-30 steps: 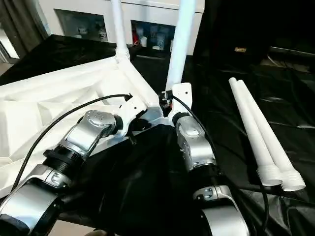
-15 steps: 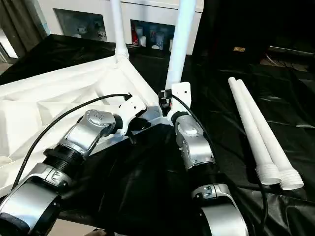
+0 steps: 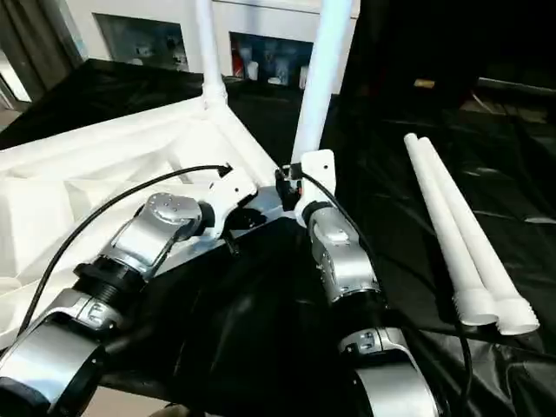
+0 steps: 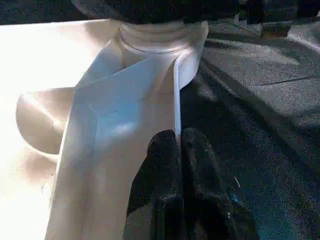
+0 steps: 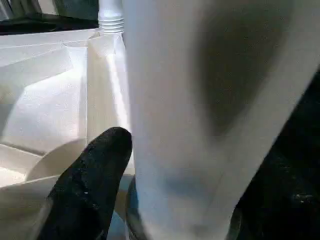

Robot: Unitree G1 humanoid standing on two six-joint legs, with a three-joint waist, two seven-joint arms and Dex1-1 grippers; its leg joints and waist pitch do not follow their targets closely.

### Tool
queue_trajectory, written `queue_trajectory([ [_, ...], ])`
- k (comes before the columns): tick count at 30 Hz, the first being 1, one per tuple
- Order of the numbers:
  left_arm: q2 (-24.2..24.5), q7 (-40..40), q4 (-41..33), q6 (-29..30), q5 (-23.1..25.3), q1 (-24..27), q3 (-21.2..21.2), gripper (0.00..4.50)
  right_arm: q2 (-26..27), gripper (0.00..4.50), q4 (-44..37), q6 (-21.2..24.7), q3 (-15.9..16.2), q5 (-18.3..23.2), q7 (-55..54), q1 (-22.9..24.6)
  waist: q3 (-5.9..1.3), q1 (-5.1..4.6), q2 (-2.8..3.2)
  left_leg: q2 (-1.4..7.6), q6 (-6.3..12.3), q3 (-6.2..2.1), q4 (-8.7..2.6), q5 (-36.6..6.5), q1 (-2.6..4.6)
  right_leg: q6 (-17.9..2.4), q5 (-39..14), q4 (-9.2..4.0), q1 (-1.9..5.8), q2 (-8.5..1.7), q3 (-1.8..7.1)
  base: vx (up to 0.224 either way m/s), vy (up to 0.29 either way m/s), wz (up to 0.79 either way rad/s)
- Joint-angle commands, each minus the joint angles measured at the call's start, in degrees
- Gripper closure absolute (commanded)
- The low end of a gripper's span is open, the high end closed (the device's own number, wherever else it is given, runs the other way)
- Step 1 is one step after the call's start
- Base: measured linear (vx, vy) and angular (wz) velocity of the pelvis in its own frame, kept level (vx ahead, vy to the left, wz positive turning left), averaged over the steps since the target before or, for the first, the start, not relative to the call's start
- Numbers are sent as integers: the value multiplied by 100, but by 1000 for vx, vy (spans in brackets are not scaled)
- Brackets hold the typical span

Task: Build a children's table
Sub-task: Insert table leg to table base

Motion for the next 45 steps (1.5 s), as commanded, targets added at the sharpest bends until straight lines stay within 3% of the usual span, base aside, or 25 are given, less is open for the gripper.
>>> queue_trajectory([
  [1,-90,-226,-28,-127,41,203,-341,450,263,92,289,244,395,160,521,389,-176,-9,55,346,-126,-141,-450,-1775,33,-1060,-1267,-414,67,-333,222,0,0,0],
  [6,46,-510,-236,-408,-55,322,-338,450,34,47,-215,119,680,6,941,522,-229,-9,62,321,228,-69,-336,-735,-3,-1479,247,-263,175,-317,183,0,0,0],
  [8,213,-802,-447,-456,-124,437,-368,450,-96,27,-687,318,730,103,1202,647,-227,-9,62,329,348,-67,-331,-578,-12,-1592,540,-231,199,-319,177,0,0,0],
  [11,408,-1115,-618,-565,-188,566,-385,450,-316,1,-1155,434,782,264,1672,777,-240,-16,75,320,476,-48,-299,-497,6,-1677,794,-196,215,-297,176,0,0,0],
  [15,593,-1454,-767,-766,-279,694,-398,450,-619,1,-1615,612,860,446,2233,924,-251,-16,60,323,596,-33,-269,-411,11,-1739,944,-170,226,-297,185,0,0,0],
  [16,775,-1857,-970,-884,-439,828,-411,450,-1025,1,-2018,730,951,651,2852,1057,-250,-5,65,325,605,-43,-272,-401,12,-1748,930,-167,236,-301,180,0,0,0],
  [20,954,-2101,-1148,-923,-528,936,-420,450,-1441,1,-2452,970,982,916,3554,1188,-279,34,63,332,835,-24,-216,-95,24,-1836,1340,-103,232,-294,183,0,0,0],
  [24,1167,-2430,-1250,-1162,-640,1012,-385,450,-2196,1,-3006,1259,1062,1239,4619,1380,-295,104,40,335,951,-29,-182,-53,36,-1858,1256,-82,265,-290,175,0,0,0],
  [28,1256,-2618,-1299,-1222,-701,1034,-324,450,-2540,1,-3153,1347,1121,1270,4922,1473,-293,160,30,336,995,-11,-137,10,15,-1901,1152,-51,230,-309,175,0,0,0],
  [31,1290,-2689,-1317,-1244,-721,1040,-306,450,-2623,1,-3137,1322,1128,1237,4984,1476,-293,172,41,346,880,-24,-146,-214,23,-1878,642,-74,226,-319,174,0,0,0],
  [35,1322,-2701,-1311,-1271,-705,1044,-321,450,-2657,1,-3114,1363,1121,1252,4997,1466,-295,153,34,339,742,-33,-147,-360,25,-1859,335,-89,212,-312,182,0,0,0],
  [36,1334,-2713,-1308,-1280,-707,1047,-331,450,-2661,28,-3108,1394,1128,1260,5000,1470,-296,152,34,335,720,-33,-145,-406,27,-1850,277,-93,211,-314,183,0,0,0],
  [41,1348,-2740,-1292,-1307,-699,1060,-328,450,-2597,51,-3107,1321,1220,1196,4952,1531,-337,169,40,316,805,-37,-98,-146,9,-1885,671,-33,231,-308,184,0,0,0],
  [45,1343,-2743,-1235,-1334,-669,1027,-320,450,-2574,76,-3091,1279,1221,1243,5012,1562,-339,171,30,312,813,-38,-84,-196,-1,-1890,623,-26,229,-306,180,0,0,0],
])
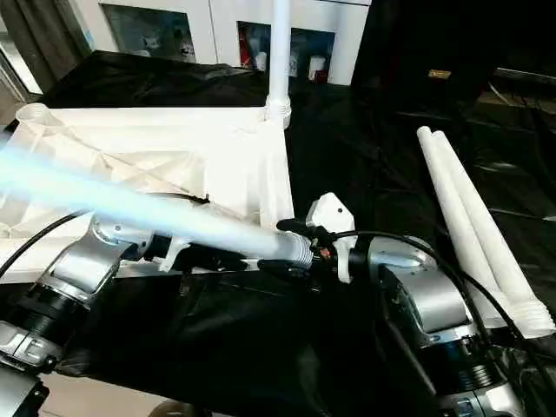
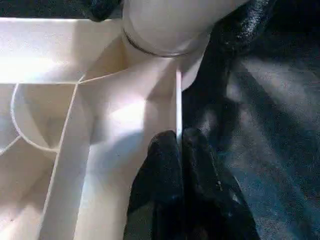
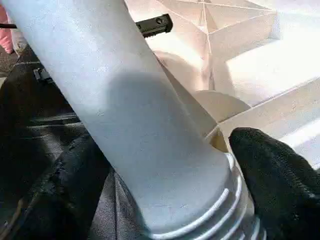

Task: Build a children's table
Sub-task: Insert table leg to table base

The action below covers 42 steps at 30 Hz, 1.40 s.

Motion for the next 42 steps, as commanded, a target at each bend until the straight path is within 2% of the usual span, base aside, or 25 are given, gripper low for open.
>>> queue_trajectory([
  [1,-35,-32,13,-63,-11,39,-94,450,17,83,-15,-34,100,84,128,95,-395,9,-41,262,718,-72,-273,-291,95,-1804,537,-230,316,-311,181,0,0,0],
  [2,-27,-31,20,-69,-13,38,-94,450,18,103,-8,-48,99,80,128,99,-401,10,-27,269,690,-74,-276,-355,104,-1811,446,-233,313,-312,179,0,0,0],
  [5,-7,-18,53,-81,-9,20,-87,450,-11,111,31,-151,132,16,152,110,-410,11,-26,271,677,-76,-268,-331,109,-1823,494,-222,309,-306,176,0,0,0],
  [11,-11,181,111,-241,-10,6,62,450,98,152,47,-205,38,127,102,155,-444,19,-35,252,783,-75,-230,-173,87,-1867,793,-182,333,-304,172,0,0,0],
  [12,-50,230,72,-142,-158,5,210,405,212,164,42,-183,-101,274,30,154,-459,24,-49,256,796,-76,-224,-173,82,-1875,754,-173,339,-317,172,0,0,0],
  [13,-54,226,59,-123,-186,6,232,393,229,167,40,-174,-123,300,21,153,-459,24,-49,256,796,-76,-224,-173,82,-1875,754,-173,339,-317,172,0,0,0],
  [14,-29,82,-155,178,-440,54,359,393,331,167,23,-162,-252,446,-42,147,-465,27,-38,251,757,-67,-220,-249,80,-1902,636,-171,337,-317,172,0,0,0],
  [15,-20,53,-189,209,-471,63,369,393,341,170,21,-164,-263,458,-48,146,-471,37,-26,264,742,-72,-220,-248,88,-1930,635,-167,329,-326,173,0,0,0],
  [16,-9,18,-229,245,-508,74,381,388,353,172,19,-166,-276,473,-54,145,-470,31,-30,266,733,-76,-212,-241,65,-1944,647,-160,321,-310,169,0,0,0],
  [19,-11,-63,-499,511,-911,126,647,351,447,173,-15,-179,-377,591,-99,164,-439,25,-29,261,645,-68,-223,-473,72,-1902,320,-188,298,-306,166,0,0,0],
  [20,-9,-81,-555,617,-1052,133,750,351,469,173,-22,-191,-393,602,-114,173,-436,34,25,263,532,-72,-231,-628,83,-1875,51,-202,284,-308,167,0,0,0],
  [22,3,-103,-600,711,-1190,137,856,343,495,173,-35,-195,-411,614,-137,183,-433,28,19,262,458,-74,-236,-731,88,-1848,-85,-219,280,-301,165,0,0,0],
  [23,10,-114,-626,769,-1272,141,924,322,514,173,-45,-196,-424,622,-152,192,-433,26,27,261,406,-75,-242,-754,98,-1826,-121,-220,274,-293,164,0,0,0],
  [24,3,-146,-733,1134,-1611,148,1153,312,556,173,-57,-205,-467,639,-224,195,-447,21,14,246,376,-68,-231,-702,94,-1806,-34,-204,282,-285,166,0,0,0],
  [25,3,-146,-733,1134,-1611,148,1153,309,556,173,-57,-205,-467,639,-224,195,-447,21,14,246,376,-68,-231,-702,94,-1806,-34,-204,282,-285,166,0,0,0],
  [27,-24,-229,-891,1637,-2059,196,1360,296,618,173,-32,-200,-541,688,-339,160,-466,21,11,236,396,-68,-217,-542,80,-1853,205,-172,294,-281,165,0,0,0],
  [31,-143,-184,-968,1840,-2343,249,1474,269,626,173,13,-197,-581,707,-362,120,-481,31,6,227,504,-62,-197,-415,75,-1890,443,-154,301,-269,160,0,0,0],
  [32,-268,-135,-999,2043,-2616,227,1604,262,630,173,33,-189,-603,714,-392,86,-482,36,3,225,532,-57,-194,-404,75,-1894,465,-159,301,-267,159,0,0,0],
  [36,-438,-55,-1069,2462,-3032,106,1808,226,638,173,46,-214,-623,698,-462,42,-487,50,-4,216,545,-63,-182,-392,65,-1889,443,-152,315,-271,156,0,0,0],
  [39,-593,181,-903,2215,-2882,-2,1826,212,663,173,-9,-200,-600,697,-486,31,-485,48,-12,217,546,-66,-181,-436,65,-1823,311,-171,323,-272,160,0,0,0],
  [40,-686,300,-834,2089,-2870,-45,1878,190,673,173,-38,-184,-579,690,-488,34,-496,51,-14,216,555,-71,-171,-392,57,-1813,366,-164,335,-274,160,0,0,0],
  [42,-782,400,-809,2074,-2939,-85,1944,179,681,173,-66,-172,-552,672,-491,40,-504,55,-20,210,581,-75,-163,-348,53,-1810,432,-156,342,-274,156,0,0,0],
])
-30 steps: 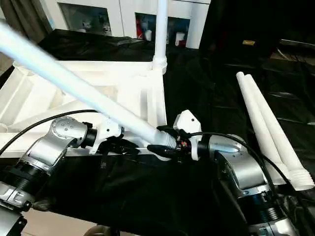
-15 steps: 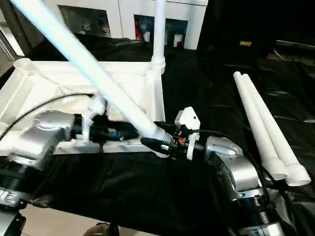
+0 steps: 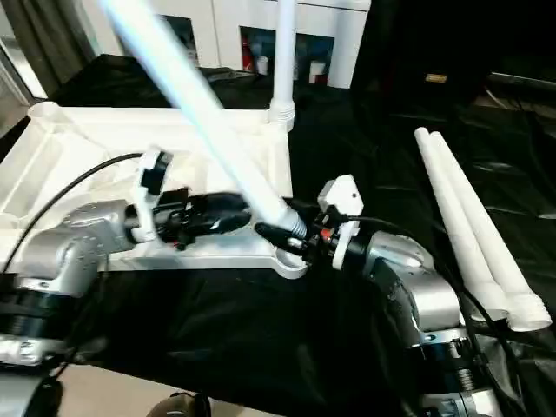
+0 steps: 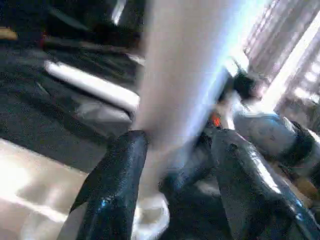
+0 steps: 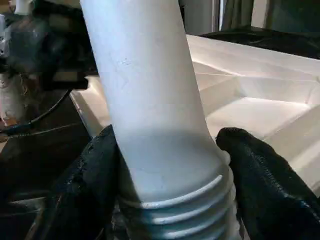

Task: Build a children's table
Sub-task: Insert table leg to table base

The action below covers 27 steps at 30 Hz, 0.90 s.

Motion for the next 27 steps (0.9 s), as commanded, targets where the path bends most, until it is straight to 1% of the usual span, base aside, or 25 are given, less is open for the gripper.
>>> queue_trajectory([
  [1,-147,131,-168,129,-317,-179,166,173,23,173,-87,-7,95,-6,5,-3,-511,22,-10,177,582,-71,-312,-341,115,-1809,445,-274,366,-276,164,0,0,0],
  [2,-202,188,-214,253,-426,-204,223,161,21,173,-75,-9,99,-3,-4,-13,-517,26,-21,174,589,-63,-303,-284,112,-1868,550,-253,367,-273,163,0,0,0],
  [3,-202,188,-214,253,-426,-204,223,149,21,173,-75,-9,99,-3,-4,-13,-515,27,-26,172,606,-66,-301,-270,103,-1875,570,-255,371,-274,163,0,0,0],
  [5,-373,445,-206,295,-566,-300,393,135,28,173,-78,-5,103,5,-23,-21,-519,28,-25,167,638,-64,-290,-240,98,-1869,614,-249,376,-266,162,0,0,0],
  [6,-534,748,-54,166,-615,-446,577,120,41,173,-83,-2,100,8,-44,-23,-524,33,-37,163,658,-62,-279,-253,95,-1883,617,-253,383,-267,159,0,0,0],
  [7,-618,921,68,97,-637,-547,686,120,58,173,-83,0,92,13,-64,-24,-524,33,-37,163,658,-62,-279,-253,95,-1883,617,-253,383,-267,159,0,0,0],
  [8,-662,1001,164,77,-669,-622,761,99,84,173,-81,17,76,35,-87,-24,-521,35,-46,162,661,-62,-276,-280,93,-1878,560,-270,380,-267,159,0,0,0],
  [10,-663,1000,210,105,-698,-658,787,97,112,173,-75,35,63,57,-112,-26,-517,57,-51,163,652,-72,-280,-333,94,-1824,373,-271,376,-273,156,0,0,0],
  [11,-651,987,201,121,-690,-662,770,132,123,174,-72,39,65,64,-126,-29,-516,51,-58,160,642,-74,-280,-331,84,-1803,349,-266,384,-268,155,0,0,0],
  [13,-655,989,158,228,-763,-668,768,128,159,174,-61,51,68,87,-157,-36,-518,48,-51,162,636,-73,-278,-322,96,-1759,275,-273,372,-267,158,0,0,0],
  [14,-664,983,133,305,-831,-670,784,136,175,174,-55,48,70,87,-174,-39,-518,50,-50,160,631,-70,-274,-311,97,-1765,286,-268,368,-265,159,0,0,0],
  [16,-661,967,87,350,-841,-663,760,173,197,174,-63,72,52,121,-190,-35,-516,64,-50,163,626,-72,-274,-318,95,-1775,282,-266,364,-264,159,0,0,0],
  [20,-664,964,130,443,-863,-743,724,186,276,174,-93,263,-73,330,-248,-44,-510,77,-28,164,582,-78,-280,-401,98,-1771,175,-276,358,-264,155,0,0,0],
  [21,-663,961,145,443,-867,-755,720,218,289,174,-94,290,-99,362,-261,-47,-509,79,-30,167,555,-78,-284,-448,104,-1756,120,-283,356,-264,156,0,0,0],
  [24,-652,932,166,456,-873,-783,692,229,315,174,-97,369,-152,447,-284,-61,-520,93,-24,162,528,-79,-277,-448,103,-1745,170,-276,362,-264,158,0,0,0],
  [25,-639,919,165,448,-859,-792,658,241,322,174,-102,394,-167,475,-289,-63,-525,93,-19,163,524,-85,-278,-428,102,-1738,184,-265,365,-267,156,0,0,0],
  [26,-612,955,192,396,-732,-862,552,248,333,174,-132,428,-165,471,-329,-34,-526,100,-8,161,507,-85,-277,-414,103,-1741,209,-268,362,-267,154,0,0,0],
  [27,-581,1045,231,385,-595,-917,474,251,345,174,-140,444,-171,472,-355,-17,-527,98,-13,159,507,-82,-275,-405,104,-1737,231,-268,360,-260,155,0,0,0],
])
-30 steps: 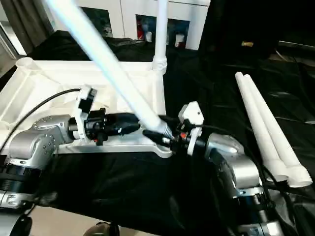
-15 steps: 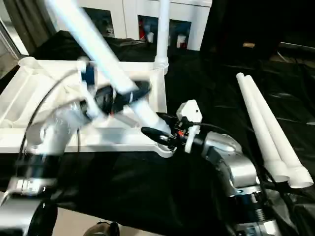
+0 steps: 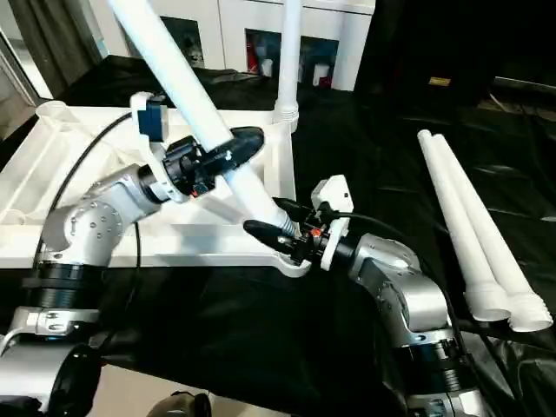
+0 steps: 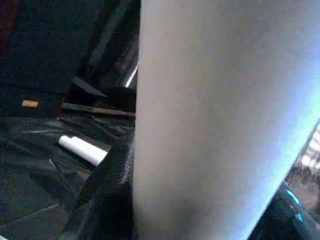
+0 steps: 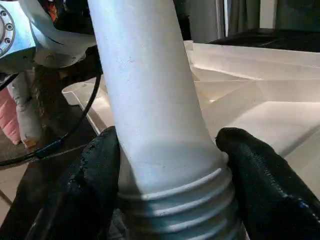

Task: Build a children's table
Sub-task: Insert table leg to table base

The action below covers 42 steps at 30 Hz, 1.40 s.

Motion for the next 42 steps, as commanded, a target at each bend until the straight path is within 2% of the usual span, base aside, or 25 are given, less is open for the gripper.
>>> queue_trajectory([
  [1,45,137,67,22,253,-179,-242,253,32,174,-154,74,-153,105,-114,1,-526,16,-8,153,498,-76,-333,-391,100,-1731,265,-318,366,-262,156,0,0,0],
  [2,45,137,67,22,253,-179,-242,254,32,139,-154,74,-153,105,-114,1,-525,14,-9,155,494,-78,-336,-390,103,-1728,265,-322,366,-263,155,0,0,0],
  [4,122,496,239,47,631,-365,-411,256,-30,102,-288,262,-151,289,18,65,-521,19,31,152,484,-77,-332,-402,109,-1730,283,-327,359,-262,156,0,0,0],
  [5,142,634,302,106,726,-434,-448,257,-60,93,-343,338,-146,349,70,87,-524,25,7,149,483,-84,-331,-401,104,-1696,330,-317,378,-258,152,0,0,0],
  [6,144,647,308,112,736,-441,-451,257,-63,93,-348,345,-145,355,75,90,-522,26,7,148,485,-80,-333,-426,106,-1686,312,-325,379,-256,154,0,0,0],
  [7,233,833,381,228,968,-603,-608,260,-73,77,-401,517,-292,436,-130,27,-524,27,22,150,473,-88,-331,-380,104,-1687,349,-316,380,-262,152,0,0,0],
  [9,262,860,391,239,1034,-644,-663,260,-66,61,-403,608,-369,501,-217,-15,-527,23,7,139,455,-90,-331,-345,96,-1694,388,-314,388,-263,151,0,0,0],
  [11,264,1084,455,418,1088,-814,-684,260,-79,55,-401,903,-622,788,-310,-202,-534,24,33,144,411,-87,-331,-385,115,-1743,339,-315,376,-256,149,0,0,0],
  [13,236,1267,509,588,1090,-1002,-660,260,-183,53,-371,1202,-769,1009,-257,-388,-527,31,23,137,384,-87,-328,-402,109,-1780,293,-318,384,-261,147,0,0,0],
  [14,218,1301,522,637,1080,-1065,-645,260,-278,53,-368,1300,-728,1020,-179,-428,-539,35,3,132,376,-85,-324,-379,114,-1789,307,-319,398,-255,146,0,0,0],
  [17,177,1301,527,698,1029,-1149,-604,260,-569,53,-331,1415,-386,714,45,-444,-548,57,-3,124,404,-82,-303,-191,93,-1797,572,-295,411,-252,149,0,0,0],
  [20,175,1262,478,755,983,-1150,-608,260,-631,53,-290,1516,-262,631,69,-477,-561,58,-12,114,478,-84,-292,-114,72,-1832,742,-274,420,-255,141,0,0,0],
  [23,187,1217,389,893,927,-1131,-626,260,-704,53,-218,1633,-79,519,55,-565,-550,56,-29,129,469,-79,-301,-222,89,-1826,475,-303,406,-268,142,0,0,0],
  [28,222,1320,341,1075,998,-1141,-728,260,-661,53,28,1536,11,402,-60,-837,-549,53,-35,136,400,-76,-302,-274,93,-1782,230,-312,394,-269,149,0,0,0],
  [31,175,1323,209,1134,956,-1114,-738,260,-588,53,151,1404,147,195,-128,-1023,-574,45,-57,130,444,-69,-285,-108,84,-1810,502,-279,402,-264,148,0,0,0],
  [36,81,1390,76,1270,821,-1137,-632,260,-409,53,342,1220,426,-66,-198,-1149,-593,54,-57,125,526,-69,-269,13,71,-1874,729,-251,404,-264,139,0,0,0],
  [40,81,1415,67,1317,785,-1156,-576,260,-405,100,468,1138,544,-149,-102,-1158,-582,53,-79,127,513,-68,-275,-102,73,-1818,470,-274,410,-269,145,0,0,0],
  [41,84,1418,60,1335,771,-1161,-558,260,-412,100,478,1136,566,-157,-84,-1154,-580,52,-74,130,505,-68,-278,-121,76,-1809,432,-278,407,-271,145,0,0,0],
  [42,87,1415,45,1352,764,-1161,-542,260,-404,106,486,1152,564,-160,-80,-1152,-577,46,-95,129,495,-64,-278,-146,76,-1792,385,-285,406,-267,147,0,0,0],
])
